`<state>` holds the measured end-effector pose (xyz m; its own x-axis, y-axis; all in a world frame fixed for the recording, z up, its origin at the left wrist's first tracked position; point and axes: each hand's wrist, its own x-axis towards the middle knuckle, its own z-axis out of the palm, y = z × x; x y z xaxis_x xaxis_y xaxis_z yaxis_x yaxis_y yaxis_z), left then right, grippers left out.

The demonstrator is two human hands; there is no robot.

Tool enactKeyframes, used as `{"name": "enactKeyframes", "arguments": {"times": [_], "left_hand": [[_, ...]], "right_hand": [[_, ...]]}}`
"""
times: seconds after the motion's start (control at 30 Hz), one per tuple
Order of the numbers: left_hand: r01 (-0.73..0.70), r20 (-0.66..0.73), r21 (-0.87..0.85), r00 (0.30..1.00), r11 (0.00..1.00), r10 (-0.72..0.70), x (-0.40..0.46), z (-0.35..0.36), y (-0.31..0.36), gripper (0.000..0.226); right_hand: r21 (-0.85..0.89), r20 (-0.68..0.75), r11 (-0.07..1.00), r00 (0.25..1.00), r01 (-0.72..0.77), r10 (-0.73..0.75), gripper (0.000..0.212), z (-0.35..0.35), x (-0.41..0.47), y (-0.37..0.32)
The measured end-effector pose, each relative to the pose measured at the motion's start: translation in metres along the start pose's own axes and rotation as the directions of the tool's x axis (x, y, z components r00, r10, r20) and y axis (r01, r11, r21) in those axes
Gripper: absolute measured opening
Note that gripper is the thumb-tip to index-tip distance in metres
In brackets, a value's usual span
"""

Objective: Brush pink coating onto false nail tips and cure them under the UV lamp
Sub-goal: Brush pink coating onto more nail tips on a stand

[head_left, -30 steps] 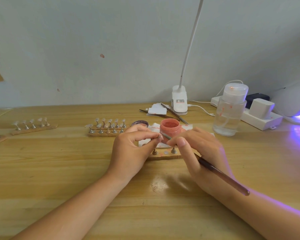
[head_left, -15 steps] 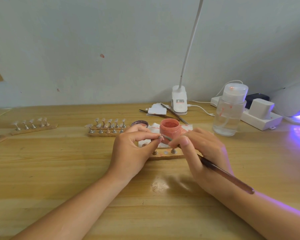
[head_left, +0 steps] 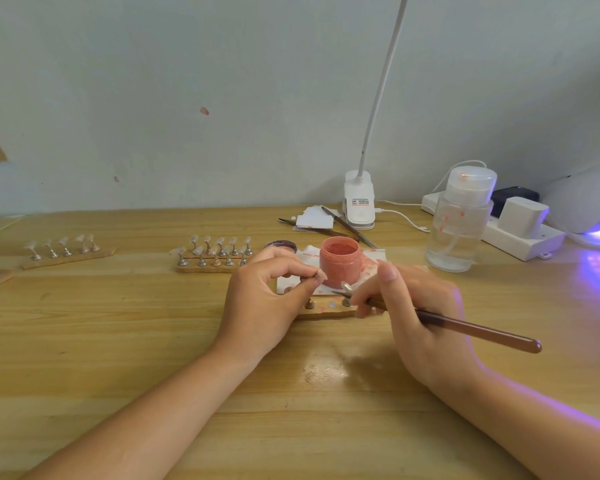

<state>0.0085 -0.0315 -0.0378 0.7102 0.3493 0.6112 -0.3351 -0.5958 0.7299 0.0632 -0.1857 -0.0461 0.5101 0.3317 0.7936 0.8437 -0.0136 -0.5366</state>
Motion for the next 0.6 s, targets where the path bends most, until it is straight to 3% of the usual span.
{"name": "enactKeyframes", "arguments": {"times": [0.17,0.43,0.6], "left_hand": [[0.000,-0.017,-0.011,1.000,1.000,0.000,0.0003,-0.0007,-0.0003,0.028],[0.037,-0.013,-0.028,0.999,0.999,-0.037,0.0010,0.0005,0.0012,0.030],[0.029,-0.011,-0.029,1.000,0.999,-0.029,0.0011,0.0006,0.0003,0.029]], "right_hand": [[0.054,-0.008,0.996,0.997,-0.077,0.077,0.045,0.0004,0.0005,-0.0045],[-0.019,0.090,1.000,0.996,0.017,-0.016,0.051,0.0026,0.0012,-0.0048],[-0.029,0.041,1.000,0.999,0.009,-0.007,0.043,0.0028,0.0010,-0.0046]]}}
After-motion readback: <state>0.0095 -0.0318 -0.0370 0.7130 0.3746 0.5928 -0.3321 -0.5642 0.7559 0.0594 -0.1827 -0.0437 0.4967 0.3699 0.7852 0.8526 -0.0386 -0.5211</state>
